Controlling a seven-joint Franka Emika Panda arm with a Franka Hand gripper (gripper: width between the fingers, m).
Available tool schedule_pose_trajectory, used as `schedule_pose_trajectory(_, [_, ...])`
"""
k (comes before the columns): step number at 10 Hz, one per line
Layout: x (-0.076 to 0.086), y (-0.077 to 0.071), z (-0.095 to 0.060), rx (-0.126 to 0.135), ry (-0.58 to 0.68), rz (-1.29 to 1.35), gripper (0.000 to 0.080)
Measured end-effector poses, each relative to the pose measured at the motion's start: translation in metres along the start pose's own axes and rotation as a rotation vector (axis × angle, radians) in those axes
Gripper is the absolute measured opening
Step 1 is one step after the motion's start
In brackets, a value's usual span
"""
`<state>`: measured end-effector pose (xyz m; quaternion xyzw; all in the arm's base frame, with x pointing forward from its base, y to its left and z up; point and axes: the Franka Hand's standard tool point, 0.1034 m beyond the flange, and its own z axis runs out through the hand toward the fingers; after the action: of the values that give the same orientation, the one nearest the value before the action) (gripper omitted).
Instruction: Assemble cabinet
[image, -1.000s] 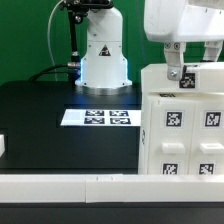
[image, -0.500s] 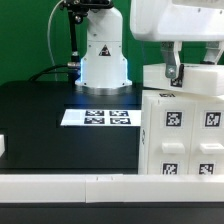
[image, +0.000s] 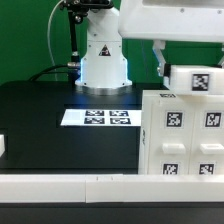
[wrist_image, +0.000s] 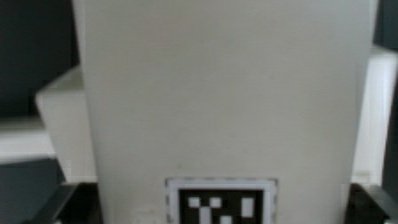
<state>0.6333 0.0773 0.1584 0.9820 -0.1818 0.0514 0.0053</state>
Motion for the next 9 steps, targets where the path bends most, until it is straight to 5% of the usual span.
schedule_pose_trajectory(6, [0.0007,0.0014,0.0001,0.006,-0.005,0.401,0.0554])
schedule_pose_trajectory(9, [-0.0008,0.0037,0.0018,0.047,-0.036,0.972,0.0554])
